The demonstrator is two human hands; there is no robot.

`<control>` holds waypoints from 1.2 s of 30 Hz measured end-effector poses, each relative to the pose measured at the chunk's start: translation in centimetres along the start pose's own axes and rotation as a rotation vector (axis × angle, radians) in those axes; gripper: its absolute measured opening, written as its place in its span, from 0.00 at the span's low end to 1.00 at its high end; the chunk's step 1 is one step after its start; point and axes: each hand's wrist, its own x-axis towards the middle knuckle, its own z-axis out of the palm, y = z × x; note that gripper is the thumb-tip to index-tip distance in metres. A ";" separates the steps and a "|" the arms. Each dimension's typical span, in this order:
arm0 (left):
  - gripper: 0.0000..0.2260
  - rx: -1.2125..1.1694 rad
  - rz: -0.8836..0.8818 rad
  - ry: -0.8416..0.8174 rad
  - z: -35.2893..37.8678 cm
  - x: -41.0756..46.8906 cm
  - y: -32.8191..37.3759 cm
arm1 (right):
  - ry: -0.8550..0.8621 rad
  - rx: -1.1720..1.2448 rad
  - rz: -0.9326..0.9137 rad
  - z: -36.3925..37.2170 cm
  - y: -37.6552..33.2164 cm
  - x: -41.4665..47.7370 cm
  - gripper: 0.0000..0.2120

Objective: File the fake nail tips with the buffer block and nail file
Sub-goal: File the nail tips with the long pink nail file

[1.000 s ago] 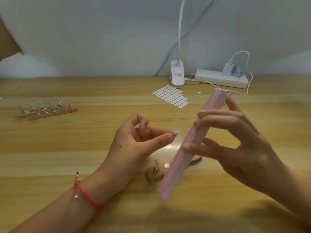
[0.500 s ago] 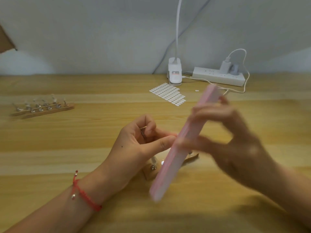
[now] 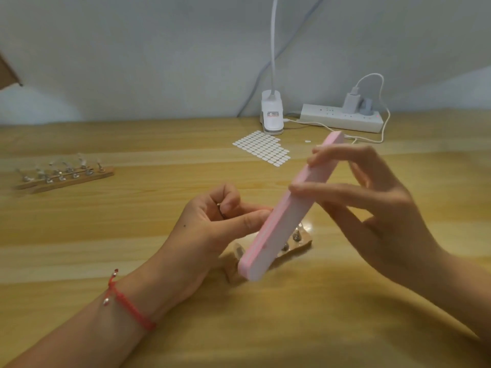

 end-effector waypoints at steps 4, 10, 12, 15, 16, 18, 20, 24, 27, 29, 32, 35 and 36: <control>0.25 -0.035 -0.010 -0.025 0.1 0.0 0.0 | -0.143 -0.028 -0.234 2.4 -2.4 -1.8 0.13; 0.20 -0.011 -0.055 0.008 -0.4 0.2 -0.3 | 0.013 -0.074 -0.018 0.5 -0.1 -0.4 0.18; 0.22 -0.050 -0.046 -0.024 -0.1 0.1 -0.3 | -0.106 -0.069 -0.187 2.1 -1.6 -1.6 0.14; 0.22 -0.070 -0.021 -0.005 -0.3 0.2 0.0 | -0.096 -0.078 -0.194 1.8 -1.0 -1.2 0.11; 0.21 -0.049 -0.023 0.011 -0.4 0.2 0.0 | -0.031 -0.099 -0.103 1.1 -0.4 -0.6 0.12; 0.21 -0.028 -0.033 0.018 -0.5 0.2 0.0 | 0.058 -0.088 0.012 0.6 0.1 -0.2 0.17; 0.21 -0.059 -0.026 -0.010 -0.3 0.2 -0.2 | -0.007 -0.078 -0.115 1.9 -1.3 -1.0 0.17; 0.21 -0.073 -0.012 -0.012 -0.2 0.2 0.1 | -0.040 -0.098 -0.196 1.8 -0.9 -1.0 0.17; 0.17 -0.064 -0.033 0.005 -0.5 0.2 0.2 | 0.068 -0.051 0.038 1.1 -0.1 -0.5 0.21; 0.18 -0.073 -0.015 0.003 -0.3 0.2 0.0 | -0.039 -0.047 -0.110 2.6 -1.6 -1.5 0.20; 0.19 -0.095 -0.007 0.001 -0.4 0.3 -0.1 | -0.077 -0.033 -0.189 2.7 -1.5 -1.6 0.22; 0.19 -0.090 -0.044 -0.001 -0.7 0.4 -0.2 | 0.121 -0.039 0.062 0.9 0.6 -0.3 0.22; 0.19 -0.094 -0.046 -0.010 -0.7 0.4 -0.2 | 0.116 -0.035 0.072 1.0 0.4 -0.5 0.20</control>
